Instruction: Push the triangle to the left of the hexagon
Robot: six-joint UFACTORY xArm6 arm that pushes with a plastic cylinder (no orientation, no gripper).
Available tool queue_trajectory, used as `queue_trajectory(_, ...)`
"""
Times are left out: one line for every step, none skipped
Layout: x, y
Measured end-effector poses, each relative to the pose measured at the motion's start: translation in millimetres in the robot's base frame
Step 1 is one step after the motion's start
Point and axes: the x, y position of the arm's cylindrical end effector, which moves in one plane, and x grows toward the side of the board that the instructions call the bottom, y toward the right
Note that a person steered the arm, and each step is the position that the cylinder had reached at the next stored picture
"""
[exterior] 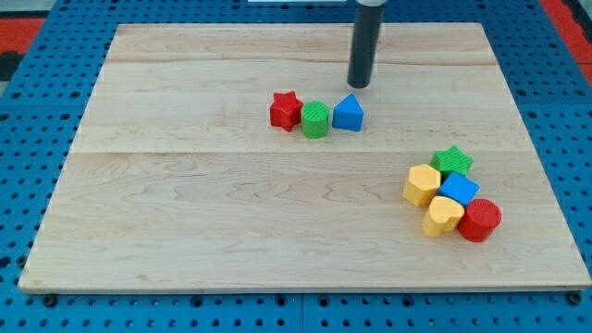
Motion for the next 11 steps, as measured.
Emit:
queue_trajectory(11,-6)
queue_trajectory(39,-6)
queue_trajectory(66,-6)
queue_trajectory(99,-6)
queue_trajectory(116,-6)
queue_trajectory(114,-15)
queue_trajectory(114,-32)
queue_trajectory(127,-45)
queue_trajectory(151,-40)
queue_trajectory(168,-17)
queue_trajectory(180,8)
